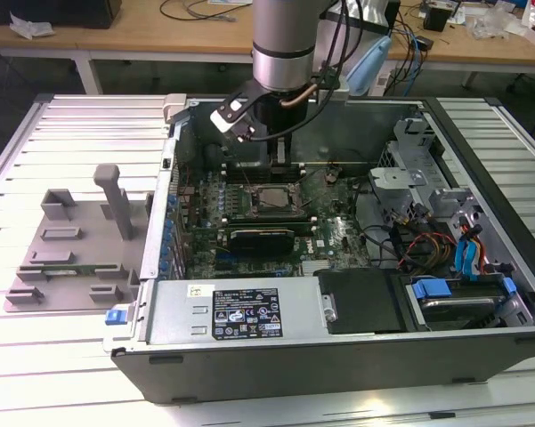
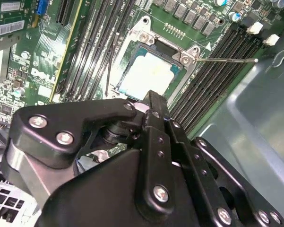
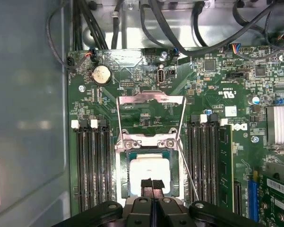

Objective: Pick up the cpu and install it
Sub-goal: 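Place the cpu into insertion slot, then close the cpu cover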

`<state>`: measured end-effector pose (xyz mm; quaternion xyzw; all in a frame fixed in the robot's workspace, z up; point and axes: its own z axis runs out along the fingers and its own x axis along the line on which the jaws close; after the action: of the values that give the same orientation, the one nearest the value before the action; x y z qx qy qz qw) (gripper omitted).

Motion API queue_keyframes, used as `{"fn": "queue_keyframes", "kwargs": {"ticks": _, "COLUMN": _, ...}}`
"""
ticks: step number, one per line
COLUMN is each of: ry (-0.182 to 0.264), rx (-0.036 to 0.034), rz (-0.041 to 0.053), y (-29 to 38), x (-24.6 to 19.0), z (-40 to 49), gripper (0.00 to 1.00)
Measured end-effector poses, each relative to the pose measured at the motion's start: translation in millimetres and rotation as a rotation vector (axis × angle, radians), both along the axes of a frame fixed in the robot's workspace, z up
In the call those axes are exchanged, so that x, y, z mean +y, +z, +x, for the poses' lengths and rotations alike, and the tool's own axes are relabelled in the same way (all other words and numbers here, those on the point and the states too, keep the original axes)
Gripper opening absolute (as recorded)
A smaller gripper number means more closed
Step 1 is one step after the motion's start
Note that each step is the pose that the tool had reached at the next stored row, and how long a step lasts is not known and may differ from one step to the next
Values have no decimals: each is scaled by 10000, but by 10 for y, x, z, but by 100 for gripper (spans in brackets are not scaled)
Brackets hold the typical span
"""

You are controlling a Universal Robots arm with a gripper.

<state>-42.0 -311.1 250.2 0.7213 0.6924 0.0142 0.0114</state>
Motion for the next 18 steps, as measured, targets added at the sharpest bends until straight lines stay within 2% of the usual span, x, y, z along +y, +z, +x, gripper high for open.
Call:
{"fn": "queue_keyframes", "kwargs": {"ticks": 13, "ry": 0, "rx": 3, "rz": -5, "y": 24, "x": -1, "z": 0, "gripper": 11}}
{"fn": "queue_keyframes", "kwargs": {"ticks": 17, "ry": 0, "rx": 1, "rz": -1, "y": 95, "x": 0, "z": 0, "gripper": 11}}
{"fn": "queue_keyframes", "kwargs": {"ticks": 18, "ry": -1, "rx": 0, "rz": -1, "y": 132, "x": 0, "z": 0, "gripper": 11}}
